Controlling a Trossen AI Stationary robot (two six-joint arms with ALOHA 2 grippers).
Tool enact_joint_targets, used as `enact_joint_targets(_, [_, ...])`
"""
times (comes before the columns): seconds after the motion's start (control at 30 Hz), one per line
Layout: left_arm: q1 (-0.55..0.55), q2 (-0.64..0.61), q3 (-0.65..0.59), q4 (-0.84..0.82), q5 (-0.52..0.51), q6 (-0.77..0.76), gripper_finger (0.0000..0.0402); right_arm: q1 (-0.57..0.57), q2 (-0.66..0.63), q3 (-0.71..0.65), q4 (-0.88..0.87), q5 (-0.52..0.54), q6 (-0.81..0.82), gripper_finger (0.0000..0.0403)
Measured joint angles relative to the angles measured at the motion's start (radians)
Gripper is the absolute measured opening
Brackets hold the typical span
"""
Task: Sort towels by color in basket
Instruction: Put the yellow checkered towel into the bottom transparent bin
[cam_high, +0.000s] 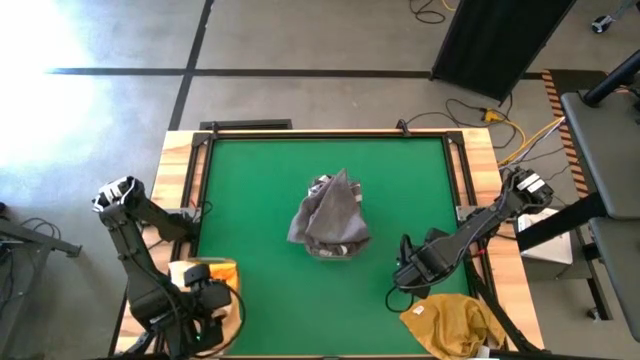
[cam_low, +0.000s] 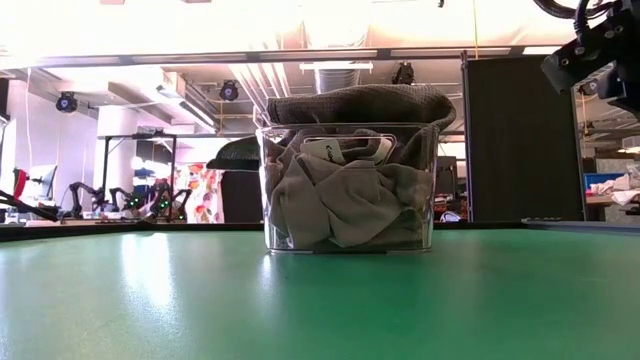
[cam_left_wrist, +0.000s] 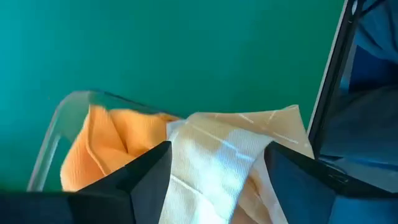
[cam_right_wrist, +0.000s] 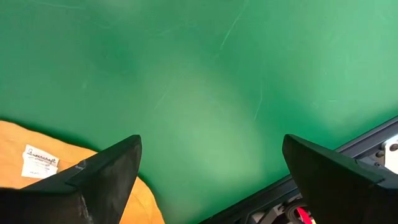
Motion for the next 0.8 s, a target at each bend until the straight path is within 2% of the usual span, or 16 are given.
enact_joint_targets(0.07, [-0.006,0.0,0.0,-0.009,0.035,-0.047,0.0241,0.0,0.0,0.0,0.0,0.0,-0.003,0.0382])
enact_joint_targets(0.17, [-0.027,0.0,-0.002,-0.038,0.174,-0.172,0.0238,-0.001,0.0,0.0,0.0,0.0,-0.006,0.0382])
enact_joint_targets(0.3, [-0.069,0.0,-0.013,-0.12,0.27,-0.334,0.0217,-0.001,0.0,0.0,0.001,0.011,-0.025,0.0382])
enact_joint_targets(0.37, [-0.084,0.0,-0.026,-0.147,0.293,-0.393,0.0186,-0.001,0.0,0.0,0.002,0.018,-0.032,0.0382])
enact_joint_targets(0.47, [-0.098,0.0,-0.049,-0.141,0.285,-0.42,0.0113,-0.001,0.0,0.0,0.009,0.035,-0.035,0.0382])
enact_joint_targets(0.53, [-0.1,0.0,-0.08,-0.096,0.28,-0.416,0.0049,-0.001,0.0,0.0,0.014,0.036,-0.034,0.0382])
enact_joint_targets(0.6, [-0.1,0.0,-0.128,-0.01,0.276,-0.409,0.0014,-0.001,0.0,0.0,0.022,0.038,-0.034,0.0382])
enact_joint_targets(0.8, [-0.09,0.002,-0.368,0.339,0.275,-0.339,0.0002,-0.001,0.0,-0.001,0.051,0.087,-0.037,0.0382])
